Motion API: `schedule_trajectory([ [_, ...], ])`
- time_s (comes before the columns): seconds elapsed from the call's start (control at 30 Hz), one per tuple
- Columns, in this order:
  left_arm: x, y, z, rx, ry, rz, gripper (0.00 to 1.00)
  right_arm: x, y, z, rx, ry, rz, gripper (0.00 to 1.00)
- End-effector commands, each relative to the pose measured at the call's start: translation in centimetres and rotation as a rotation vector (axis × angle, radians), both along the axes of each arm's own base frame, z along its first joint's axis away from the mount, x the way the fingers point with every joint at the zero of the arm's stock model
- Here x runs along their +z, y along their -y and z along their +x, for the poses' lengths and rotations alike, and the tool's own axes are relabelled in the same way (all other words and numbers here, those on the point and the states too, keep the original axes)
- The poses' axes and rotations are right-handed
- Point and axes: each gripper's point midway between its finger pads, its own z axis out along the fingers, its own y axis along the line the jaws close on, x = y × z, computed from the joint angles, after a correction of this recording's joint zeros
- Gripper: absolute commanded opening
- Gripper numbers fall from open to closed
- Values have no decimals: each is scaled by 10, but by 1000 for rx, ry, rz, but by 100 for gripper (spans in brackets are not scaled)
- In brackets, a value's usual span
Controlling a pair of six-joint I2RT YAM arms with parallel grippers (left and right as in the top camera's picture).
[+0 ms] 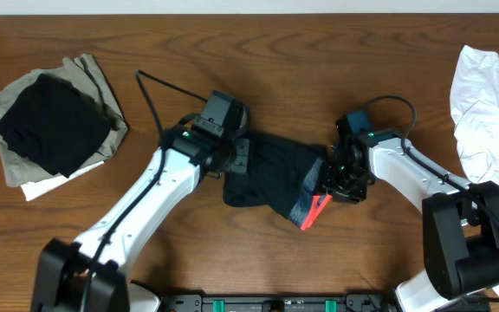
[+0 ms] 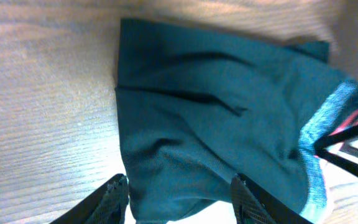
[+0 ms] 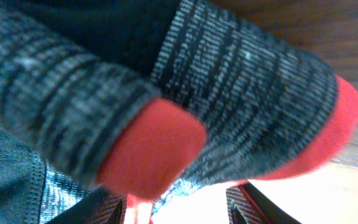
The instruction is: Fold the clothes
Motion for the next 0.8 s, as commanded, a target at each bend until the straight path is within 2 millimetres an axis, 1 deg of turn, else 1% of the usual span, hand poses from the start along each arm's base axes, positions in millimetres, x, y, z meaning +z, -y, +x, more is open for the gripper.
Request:
schedule_trajectory([
  [0.0,-19,-5,-5,-13,-48,42,55,-2,-4,-1,-29,-11,36,51],
  [0.1,-25,-6,-6,-13,-66,51,56,-1,-7,0,-29,-8,53,52],
  [0.2,-25,-6,-6,-13,-68,52,55,-1,-6,3,-36,-1,55,52],
  [0.4,-25,-6,-6,-13,-68,52,55,4,-9,18,-66,39,124,51],
  [0.47,-25,-6,-6,-13,-68,52,55,4,-7,22,-75,54,131,47],
  [0.53,-25,-6,-6,-13,-68,52,56,5,-8,27,-73,72,135,41],
  [0.63,-25,-6,-6,-13,-68,52,55,7,-15,32,-45,104,166,34],
  [0.77,-25,-6,-6,-13,-68,52,55,8,-19,34,-28,122,178,34],
])
